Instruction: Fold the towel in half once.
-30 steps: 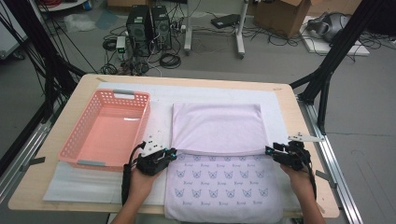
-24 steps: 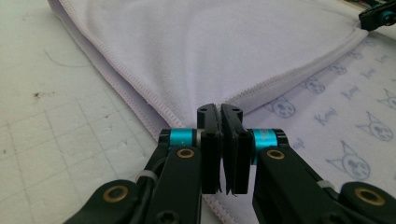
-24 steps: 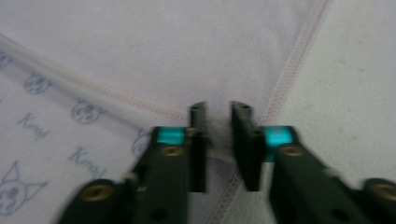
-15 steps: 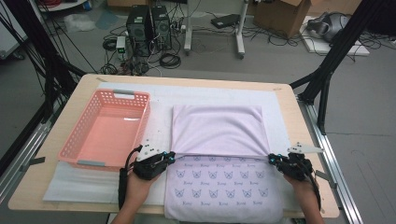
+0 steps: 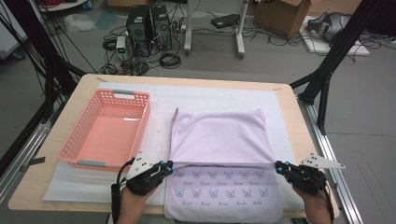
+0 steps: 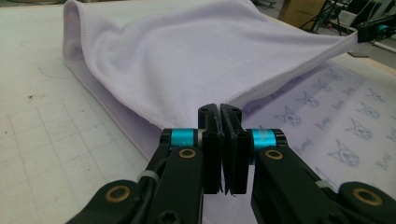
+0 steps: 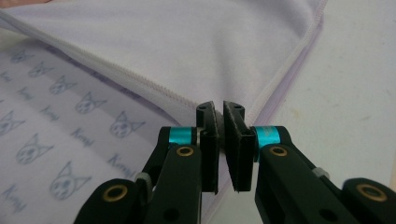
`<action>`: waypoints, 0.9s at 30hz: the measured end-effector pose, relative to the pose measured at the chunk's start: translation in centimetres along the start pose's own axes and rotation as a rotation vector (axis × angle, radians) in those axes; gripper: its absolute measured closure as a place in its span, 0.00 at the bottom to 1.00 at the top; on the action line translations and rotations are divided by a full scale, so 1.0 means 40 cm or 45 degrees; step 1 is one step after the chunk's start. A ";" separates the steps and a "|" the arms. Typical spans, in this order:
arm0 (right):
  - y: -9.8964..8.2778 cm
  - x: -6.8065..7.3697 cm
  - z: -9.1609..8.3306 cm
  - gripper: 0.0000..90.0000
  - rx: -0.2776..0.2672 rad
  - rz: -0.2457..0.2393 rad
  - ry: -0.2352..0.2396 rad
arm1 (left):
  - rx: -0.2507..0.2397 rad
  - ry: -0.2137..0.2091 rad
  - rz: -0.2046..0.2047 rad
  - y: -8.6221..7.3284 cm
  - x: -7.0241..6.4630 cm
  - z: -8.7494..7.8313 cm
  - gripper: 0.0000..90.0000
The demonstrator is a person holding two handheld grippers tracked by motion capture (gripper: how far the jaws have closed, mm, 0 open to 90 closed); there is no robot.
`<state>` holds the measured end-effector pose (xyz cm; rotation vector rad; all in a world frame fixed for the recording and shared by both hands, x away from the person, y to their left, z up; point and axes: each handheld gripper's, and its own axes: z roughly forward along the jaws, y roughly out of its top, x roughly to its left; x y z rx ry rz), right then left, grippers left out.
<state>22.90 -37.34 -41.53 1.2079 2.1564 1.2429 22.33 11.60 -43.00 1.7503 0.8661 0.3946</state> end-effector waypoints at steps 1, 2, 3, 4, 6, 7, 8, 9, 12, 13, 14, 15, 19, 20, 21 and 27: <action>-0.004 0.005 -0.006 0.94 0.005 0.009 0.005 | 0.002 0.003 0.004 -0.003 -0.004 -0.005 0.96; -0.010 0.010 -0.012 0.94 0.013 0.004 0.012 | 0.001 -0.002 -0.004 -0.007 -0.009 -0.010 0.96; -0.017 0.016 -0.018 0.94 0.016 -0.002 0.015 | 0.006 0.005 -0.003 -0.012 -0.015 -0.016 0.96; -0.024 0.022 -0.026 0.94 0.027 -0.011 0.020 | 0.006 0.003 -0.005 -0.017 -0.020 -0.020 0.96; -0.036 0.033 -0.036 0.94 0.038 -0.020 0.029 | 0.008 0.001 -0.006 -0.023 -0.029 -0.031 0.96; -0.039 0.036 -0.039 0.94 0.040 -0.020 0.030 | 0.011 -0.002 -0.010 -0.028 -0.035 -0.039 0.96; -0.044 0.040 -0.046 0.94 0.047 -0.024 0.036 | 0.011 -0.005 -0.013 -0.032 -0.041 -0.045 0.96; -0.048 0.043 -0.051 0.94 0.045 -0.026 0.039 | 0.011 -0.005 -0.013 -0.032 -0.041 -0.045 0.96; -0.056 0.052 -0.067 0.94 0.049 -0.018 0.052 | 0.014 -0.014 -0.007 -0.043 -0.061 -0.067 0.96; -0.058 0.054 -0.072 0.94 0.046 -0.021 0.053 | 0.016 -0.021 -0.008 -0.047 -0.066 -0.074 0.96; -0.061 0.057 -0.078 0.94 0.050 -0.022 0.056 | 0.017 -0.025 -0.009 -0.049 -0.069 -0.077 0.96; -0.063 0.059 -0.081 0.94 0.051 -0.019 0.059 | 0.018 -0.027 -0.011 -0.052 -0.074 -0.082 0.96; -0.073 0.071 -0.096 0.94 0.077 -0.007 0.068 | 0.026 -0.041 -0.009 -0.060 -0.085 -0.096 0.96; -0.079 0.080 -0.105 0.94 0.093 -0.002 0.073 | 0.035 -0.062 -0.016 -0.066 -0.086 -0.099 0.96; -0.079 0.080 -0.105 0.94 0.093 -0.002 0.073 | 0.035 -0.062 -0.016 -0.066 -0.086 -0.099 0.94; -0.063 0.065 -0.107 0.68 0.009 0.075 0.057 | -0.031 -0.073 -0.051 -0.049 -0.055 -0.075 0.50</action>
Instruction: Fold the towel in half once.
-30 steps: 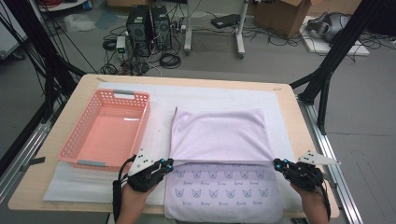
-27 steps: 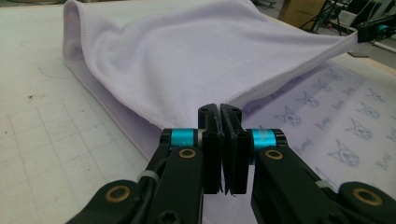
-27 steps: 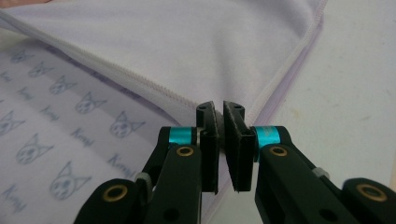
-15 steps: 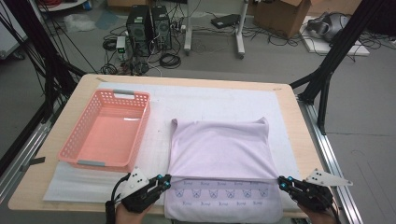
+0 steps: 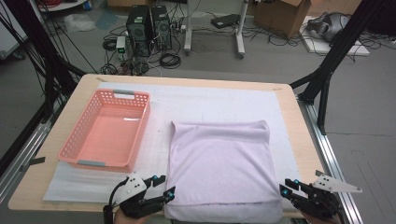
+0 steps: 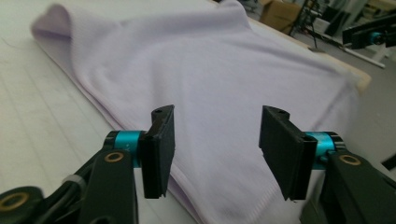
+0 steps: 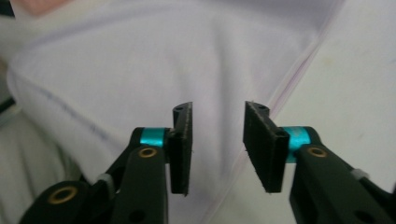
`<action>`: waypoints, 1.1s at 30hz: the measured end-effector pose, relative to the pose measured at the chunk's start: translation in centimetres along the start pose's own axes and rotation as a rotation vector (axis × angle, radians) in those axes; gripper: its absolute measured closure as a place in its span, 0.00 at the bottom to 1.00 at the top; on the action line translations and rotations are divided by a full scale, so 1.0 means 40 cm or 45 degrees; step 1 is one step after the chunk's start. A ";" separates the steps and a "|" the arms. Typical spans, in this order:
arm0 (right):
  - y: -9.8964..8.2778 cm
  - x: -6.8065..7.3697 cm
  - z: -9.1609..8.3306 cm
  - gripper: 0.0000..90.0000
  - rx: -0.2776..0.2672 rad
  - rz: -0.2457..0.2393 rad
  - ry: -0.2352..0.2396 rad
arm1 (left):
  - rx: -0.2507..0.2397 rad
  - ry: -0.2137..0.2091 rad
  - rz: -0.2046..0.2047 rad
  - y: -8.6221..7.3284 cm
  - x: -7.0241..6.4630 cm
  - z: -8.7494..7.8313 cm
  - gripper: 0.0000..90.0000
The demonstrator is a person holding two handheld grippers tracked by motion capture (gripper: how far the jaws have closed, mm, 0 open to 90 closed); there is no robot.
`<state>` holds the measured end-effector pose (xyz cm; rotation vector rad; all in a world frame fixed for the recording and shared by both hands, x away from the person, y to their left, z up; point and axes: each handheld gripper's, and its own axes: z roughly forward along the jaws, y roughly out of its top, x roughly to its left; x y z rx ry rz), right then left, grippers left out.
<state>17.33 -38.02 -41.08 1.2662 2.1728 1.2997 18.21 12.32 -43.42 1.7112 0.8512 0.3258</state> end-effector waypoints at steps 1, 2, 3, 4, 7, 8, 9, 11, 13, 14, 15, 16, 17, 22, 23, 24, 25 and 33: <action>0.006 -0.002 0.003 0.67 -0.011 0.002 -0.011 | -0.018 0.021 -0.004 0.008 0.008 0.008 0.50; 0.015 -0.005 0.015 0.67 -0.010 -0.002 -0.033 | -0.014 0.038 -0.009 0.014 0.015 0.016 0.50; 0.019 -0.008 0.030 0.67 -0.005 -0.010 -0.057 | -0.005 0.044 -0.008 0.018 0.020 0.024 0.51; 0.022 -0.009 0.041 0.66 0.010 -0.013 -0.073 | -0.005 0.044 -0.008 0.018 0.020 0.024 0.51; 0.032 -0.009 0.098 0.66 0.064 -0.036 -0.095 | 0.079 0.060 -0.007 0.026 0.041 0.083 0.53; 0.032 -0.009 0.098 0.66 0.064 -0.036 -0.095 | 0.079 0.060 -0.007 0.026 0.041 0.083 0.54; 0.041 -0.009 0.139 0.67 0.120 -0.089 -0.132 | 0.132 0.064 -0.009 0.026 0.047 0.115 0.55; 0.045 -0.013 0.170 0.70 0.158 -0.099 -0.160 | 0.196 0.064 0.001 0.026 0.042 0.144 0.58; 0.043 -0.017 0.188 0.80 0.175 -0.096 -0.163 | 0.238 0.060 0.003 0.024 0.034 0.160 0.63; 0.041 -0.018 0.195 0.87 0.194 -0.100 -0.153 | 0.287 0.080 0.032 0.021 0.027 0.169 0.69; 0.037 -0.017 0.200 0.91 0.210 -0.114 -0.151 | 0.323 0.097 0.051 0.018 0.023 0.174 0.76; 0.036 -0.016 0.199 0.95 0.207 -0.123 -0.148 | 0.325 0.107 0.058 0.012 0.021 0.177 0.84; 0.036 -0.015 0.196 0.96 0.206 -0.126 -0.147 | 0.328 0.106 0.038 0.012 0.022 0.175 0.90; 0.037 -0.007 0.165 0.96 0.169 -0.114 -0.123 | 0.284 0.076 -0.005 0.015 0.020 0.153 0.97; 0.037 -0.003 0.158 0.96 0.168 -0.115 -0.119 | 0.266 0.058 -0.016 0.018 0.019 0.144 0.97; 0.037 0.000 0.152 0.96 0.166 -0.120 -0.114 | 0.247 0.039 -0.025 0.022 0.016 0.133 0.97; 0.037 0.005 0.144 0.96 0.162 -0.123 -0.109 | 0.236 0.029 -0.029 0.024 0.014 0.125 0.97; 0.021 0.042 0.066 0.96 0.141 -0.139 -0.057 | 0.189 -0.063 -0.038 0.016 -0.014 0.048 0.96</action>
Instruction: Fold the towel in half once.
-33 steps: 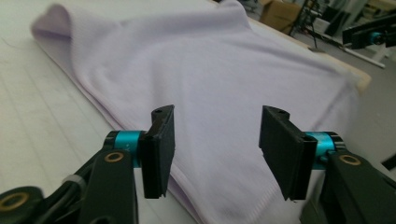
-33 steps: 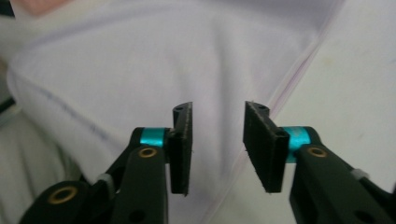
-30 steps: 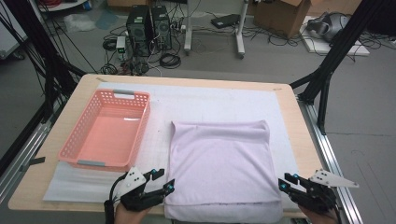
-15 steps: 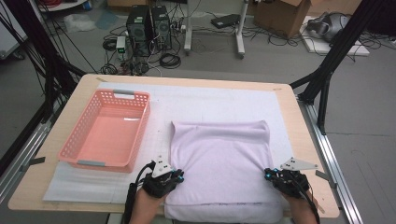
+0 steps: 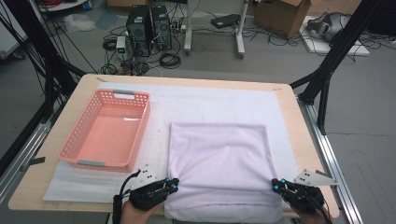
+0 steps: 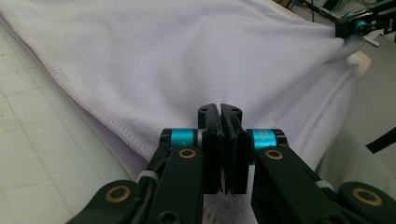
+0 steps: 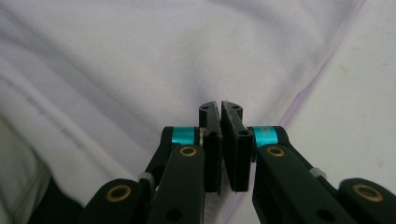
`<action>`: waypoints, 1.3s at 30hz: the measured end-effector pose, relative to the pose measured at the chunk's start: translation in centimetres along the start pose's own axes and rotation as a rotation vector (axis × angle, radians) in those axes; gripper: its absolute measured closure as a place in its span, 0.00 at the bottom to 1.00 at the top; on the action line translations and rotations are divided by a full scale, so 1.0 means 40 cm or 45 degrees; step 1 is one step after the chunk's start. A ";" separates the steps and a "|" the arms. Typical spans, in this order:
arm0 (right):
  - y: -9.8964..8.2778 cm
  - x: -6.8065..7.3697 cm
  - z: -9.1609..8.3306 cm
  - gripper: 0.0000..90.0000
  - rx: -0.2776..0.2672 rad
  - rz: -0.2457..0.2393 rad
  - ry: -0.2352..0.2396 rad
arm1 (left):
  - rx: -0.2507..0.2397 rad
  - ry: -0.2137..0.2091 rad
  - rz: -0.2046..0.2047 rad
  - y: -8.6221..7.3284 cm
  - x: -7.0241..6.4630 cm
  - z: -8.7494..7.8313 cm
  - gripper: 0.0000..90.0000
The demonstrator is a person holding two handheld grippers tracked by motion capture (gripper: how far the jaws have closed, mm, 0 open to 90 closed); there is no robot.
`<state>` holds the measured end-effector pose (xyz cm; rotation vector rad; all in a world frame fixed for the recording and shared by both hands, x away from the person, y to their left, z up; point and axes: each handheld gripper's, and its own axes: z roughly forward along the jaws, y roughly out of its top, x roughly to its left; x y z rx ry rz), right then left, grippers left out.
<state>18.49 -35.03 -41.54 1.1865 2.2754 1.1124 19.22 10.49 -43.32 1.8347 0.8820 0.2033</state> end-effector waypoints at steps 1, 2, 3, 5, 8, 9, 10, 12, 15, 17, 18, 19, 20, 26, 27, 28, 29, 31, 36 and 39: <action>-0.004 0.004 -0.007 0.96 0.001 -0.001 0.007 | 0.000 0.000 0.000 0.000 0.000 0.000 0.96; -0.010 0.012 -0.018 0.96 0.002 -0.001 0.018 | 0.003 -0.014 -0.001 -0.004 -0.006 -0.008 0.96; -0.010 0.012 -0.018 0.96 0.002 -0.001 0.018 | 0.003 -0.018 0.004 -0.007 -0.011 -0.013 0.96; -0.022 0.029 -0.039 0.96 0.003 -0.012 0.030 | 0.004 -0.028 0.004 -0.012 -0.018 -0.020 0.96; -0.027 0.034 -0.042 0.86 0.002 -0.010 0.022 | -0.056 0.004 -0.006 -0.010 -0.016 -0.025 0.82; -0.025 0.029 -0.041 0.82 -0.010 0.008 0.009 | -0.056 0.004 -0.006 -0.010 -0.016 -0.025 0.72; -0.022 0.023 -0.041 0.80 -0.026 0.022 0.002 | -0.100 0.038 -0.022 -0.002 -0.003 -0.024 0.67; -0.016 0.012 -0.039 0.77 -0.054 0.042 -0.025 | -0.127 0.088 -0.022 0.003 0.013 -0.019 0.60; -0.008 -0.002 -0.032 0.76 -0.069 0.055 -0.048 | -0.139 0.121 -0.032 0.006 0.031 -0.012 0.55; -0.001 -0.019 -0.015 0.75 -0.070 0.059 -0.066 | -0.155 0.171 -0.059 0.015 0.063 0.003 0.53; 0.002 -0.025 -0.009 0.74 -0.076 0.067 -0.068 | -0.157 0.183 -0.067 0.019 0.070 0.007 0.52; 0.005 -0.030 -0.004 0.74 -0.077 0.066 -0.071 | -0.157 0.183 -0.067 0.019 0.070 0.007 0.51; 0.009 -0.038 0.004 0.73 -0.078 0.067 -0.077 | -0.164 0.192 -0.082 0.029 0.089 0.020 0.51; 0.025 -0.069 0.033 0.74 -0.076 0.103 -0.096 | -0.163 0.159 -0.084 0.051 0.116 0.057 0.58; 0.027 -0.074 0.036 0.74 -0.077 0.101 -0.096 | -0.150 0.154 -0.087 0.056 0.124 0.066 0.58; 0.031 -0.079 0.041 0.75 -0.076 0.111 -0.097 | -0.150 0.154 -0.087 0.056 0.124 0.066 0.58; 0.031 -0.079 0.041 0.75 -0.076 0.111 -0.097 | -0.143 0.151 -0.084 0.060 0.131 0.072 0.58; 0.046 -0.097 0.059 0.78 -0.069 0.121 -0.102 | -0.131 0.156 -0.090 0.069 0.145 0.085 0.60; 0.079 -0.141 0.108 0.77 -0.041 0.151 -0.122 | -0.103 0.187 -0.096 0.106 0.201 0.132 0.61; 0.095 -0.168 0.145 0.76 -0.027 0.173 -0.131 | -0.107 0.193 -0.107 0.113 0.220 0.147 0.63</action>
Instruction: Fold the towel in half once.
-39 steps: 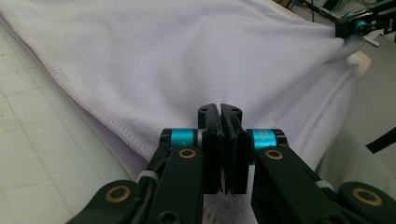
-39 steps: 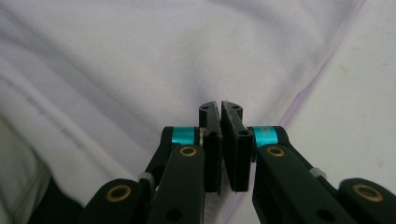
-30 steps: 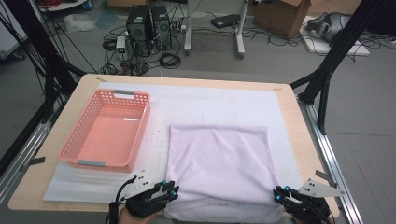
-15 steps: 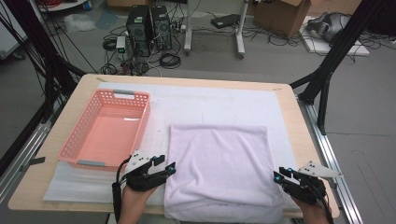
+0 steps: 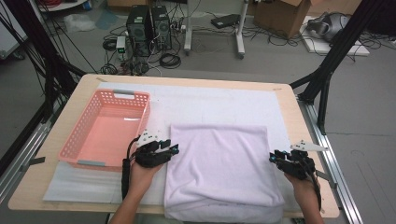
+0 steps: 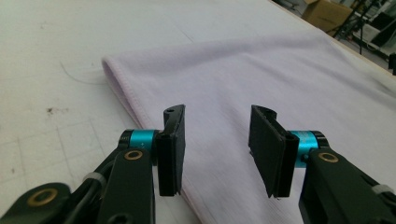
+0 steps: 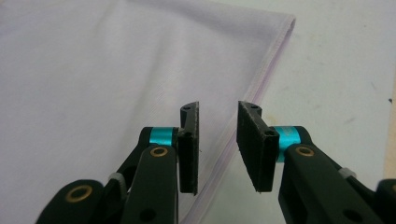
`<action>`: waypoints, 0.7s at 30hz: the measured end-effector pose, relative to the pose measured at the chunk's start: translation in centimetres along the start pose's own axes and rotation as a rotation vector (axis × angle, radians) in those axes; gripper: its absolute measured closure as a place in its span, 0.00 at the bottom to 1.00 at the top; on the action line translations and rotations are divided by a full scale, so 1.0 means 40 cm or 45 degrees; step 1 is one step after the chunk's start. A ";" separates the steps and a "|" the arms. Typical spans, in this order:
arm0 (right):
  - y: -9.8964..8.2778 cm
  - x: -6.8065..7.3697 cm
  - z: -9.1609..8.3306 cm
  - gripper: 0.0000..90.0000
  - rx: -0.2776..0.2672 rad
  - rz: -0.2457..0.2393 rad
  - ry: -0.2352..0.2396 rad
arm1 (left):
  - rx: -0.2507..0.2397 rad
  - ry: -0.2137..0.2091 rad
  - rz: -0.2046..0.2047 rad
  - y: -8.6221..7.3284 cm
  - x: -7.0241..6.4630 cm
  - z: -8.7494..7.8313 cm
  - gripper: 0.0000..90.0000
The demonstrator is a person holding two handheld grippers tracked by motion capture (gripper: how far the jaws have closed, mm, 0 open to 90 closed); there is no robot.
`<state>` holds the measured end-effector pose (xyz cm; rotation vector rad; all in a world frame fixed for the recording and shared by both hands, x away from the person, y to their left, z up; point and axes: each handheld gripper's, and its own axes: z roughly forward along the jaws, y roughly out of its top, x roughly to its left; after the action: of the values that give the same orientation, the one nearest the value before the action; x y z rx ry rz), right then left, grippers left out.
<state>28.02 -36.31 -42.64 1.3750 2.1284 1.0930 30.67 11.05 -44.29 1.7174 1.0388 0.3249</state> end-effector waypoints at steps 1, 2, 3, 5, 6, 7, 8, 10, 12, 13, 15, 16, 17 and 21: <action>0.004 -0.007 0.013 0.75 0.005 0.017 0.000 | 0.051 0.021 0.000 0.002 0.015 0.021 0.63; 0.009 -0.014 0.026 0.74 0.004 0.038 0.002 | 0.058 0.026 -0.009 0.002 0.019 0.030 0.63; 0.013 -0.020 0.035 0.73 0.006 0.051 0.005 | 0.080 0.034 -0.026 0.003 0.025 0.043 0.63; 0.020 -0.028 0.050 0.71 0.008 0.053 -0.009 | 0.114 0.047 -0.027 0.009 0.029 0.053 0.62; 0.028 -0.037 0.063 0.68 0.013 0.071 -0.023 | 0.111 0.053 -0.024 0.012 0.029 0.059 0.60; 0.040 -0.049 0.080 0.65 0.020 0.090 -0.045 | 0.098 0.070 -0.023 0.015 0.029 0.064 0.60; 0.047 -0.055 0.088 0.63 0.022 0.092 -0.059 | 0.101 0.108 -0.059 0.017 0.035 0.071 0.59; 0.060 -0.065 0.103 0.60 0.038 0.107 -0.066 | 0.128 0.115 -0.085 0.020 0.041 0.078 0.55; 0.069 -0.070 0.119 0.59 0.050 0.111 -0.070 | 0.184 0.148 -0.075 0.025 0.040 0.094 0.54; 0.071 -0.071 0.127 0.59 0.056 0.108 -0.070 | 0.184 0.148 -0.075 0.025 0.040 0.094 0.54; 0.071 -0.070 0.135 0.59 0.069 0.105 -0.064 | 0.181 0.172 -0.079 0.028 0.040 0.099 0.55; 0.071 -0.064 0.149 0.59 0.106 0.082 -0.076 | 0.182 0.190 -0.073 0.029 0.038 0.103 0.55; 0.072 -0.060 0.149 0.59 0.108 0.071 -0.087 | 0.186 0.204 -0.059 0.030 0.034 0.105 0.55; 0.073 -0.047 0.147 0.84 0.123 0.013 -0.065 | 0.221 0.282 0.051 0.030 0.010 0.115 0.58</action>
<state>34.55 -34.97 -44.23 1.4425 2.1654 0.9600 34.49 8.36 -45.21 1.8904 1.2236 0.4709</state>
